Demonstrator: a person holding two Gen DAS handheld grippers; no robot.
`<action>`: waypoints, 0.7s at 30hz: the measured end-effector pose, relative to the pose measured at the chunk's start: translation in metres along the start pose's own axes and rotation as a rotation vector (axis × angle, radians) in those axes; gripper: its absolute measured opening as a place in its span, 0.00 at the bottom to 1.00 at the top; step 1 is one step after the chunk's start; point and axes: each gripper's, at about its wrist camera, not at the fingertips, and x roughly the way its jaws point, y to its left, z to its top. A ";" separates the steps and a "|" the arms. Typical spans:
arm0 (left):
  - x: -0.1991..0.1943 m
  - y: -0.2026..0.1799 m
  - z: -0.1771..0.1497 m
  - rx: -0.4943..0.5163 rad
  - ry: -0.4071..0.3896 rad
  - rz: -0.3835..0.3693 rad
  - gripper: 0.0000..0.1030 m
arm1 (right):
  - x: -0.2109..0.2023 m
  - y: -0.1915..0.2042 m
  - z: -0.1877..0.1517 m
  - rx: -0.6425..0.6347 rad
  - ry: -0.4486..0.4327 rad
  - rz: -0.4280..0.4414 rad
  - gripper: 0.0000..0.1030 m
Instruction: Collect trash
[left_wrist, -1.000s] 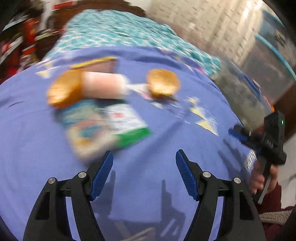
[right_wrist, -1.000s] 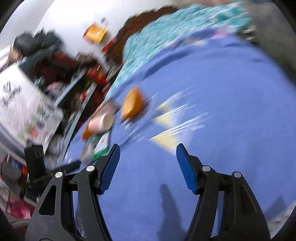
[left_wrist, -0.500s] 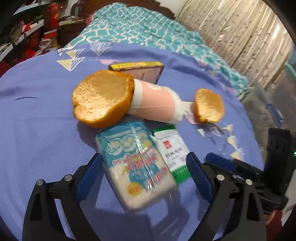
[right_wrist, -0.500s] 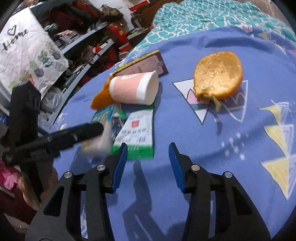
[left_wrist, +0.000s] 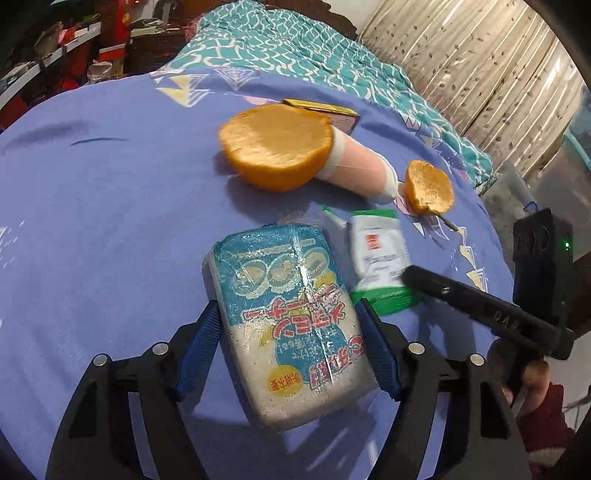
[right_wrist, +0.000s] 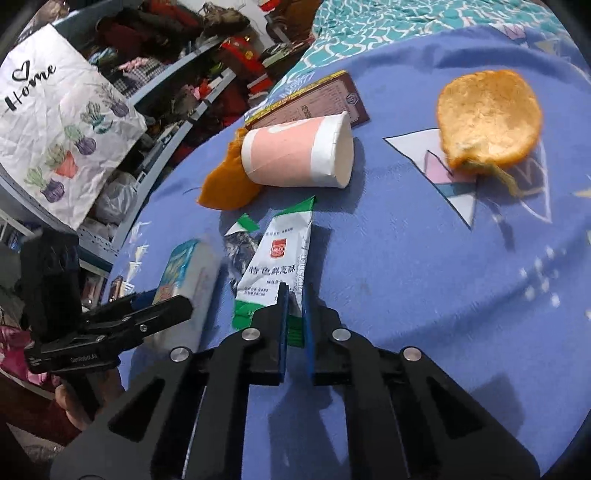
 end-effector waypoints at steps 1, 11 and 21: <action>-0.003 0.004 -0.002 -0.005 -0.006 0.002 0.67 | -0.003 0.000 -0.003 0.008 -0.005 0.000 0.09; -0.009 0.012 -0.014 0.037 -0.080 -0.001 0.69 | -0.032 -0.011 -0.038 0.122 -0.032 0.029 0.10; -0.012 0.019 -0.016 0.037 -0.096 -0.042 0.70 | -0.027 -0.024 -0.050 0.220 -0.080 0.045 0.13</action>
